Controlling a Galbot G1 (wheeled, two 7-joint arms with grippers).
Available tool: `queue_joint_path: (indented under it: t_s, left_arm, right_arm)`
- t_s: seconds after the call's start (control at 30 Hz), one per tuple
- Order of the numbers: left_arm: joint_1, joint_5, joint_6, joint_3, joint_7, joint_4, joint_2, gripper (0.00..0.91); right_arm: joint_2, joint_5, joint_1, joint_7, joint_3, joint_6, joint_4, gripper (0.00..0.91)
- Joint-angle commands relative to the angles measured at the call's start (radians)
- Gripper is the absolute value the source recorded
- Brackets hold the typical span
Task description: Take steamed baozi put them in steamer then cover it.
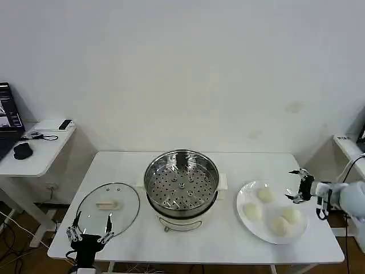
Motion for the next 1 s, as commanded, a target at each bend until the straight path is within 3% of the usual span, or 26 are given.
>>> queue_joint_path:
  t_s: [0.03, 0.27, 0.5, 0.97, 1.0]
  left_arm:
    - [0.001, 0.027, -0.001, -0.005, 0.003, -0.005, -0.002, 0.907]
    - [-0.015, 0.019, -0.001, -0.018, 0.005, -0.003, -0.006, 0.907]
    - [-0.034, 0.011, -0.002, -0.022, 0.005, 0.018, -0.003, 0.907]
    - [-0.046, -0.022, -0.003, -0.023, -0.005, 0.027, -0.002, 0.907]
    - [-0.046, -0.022, -0.003, -0.022, -0.006, 0.028, -0.001, 0.907]
  right_arm:
    - [-0.052, -0.034, 0.346, -0.163, -0.347, 0.057, -0.167, 0.907]
    - [0.026, -0.054, 0.446, -0.175, -0.509, 0.076, -0.246, 0.907]
    - [0.117, -0.055, 0.488, -0.119, -0.607, 0.072, -0.324, 0.907]
    - [0.228, -0.082, 0.465, -0.108, -0.586, 0.042, -0.442, 0.907]
    - [0.228, -0.083, 0.463, -0.108, -0.588, 0.037, -0.444, 0.877]
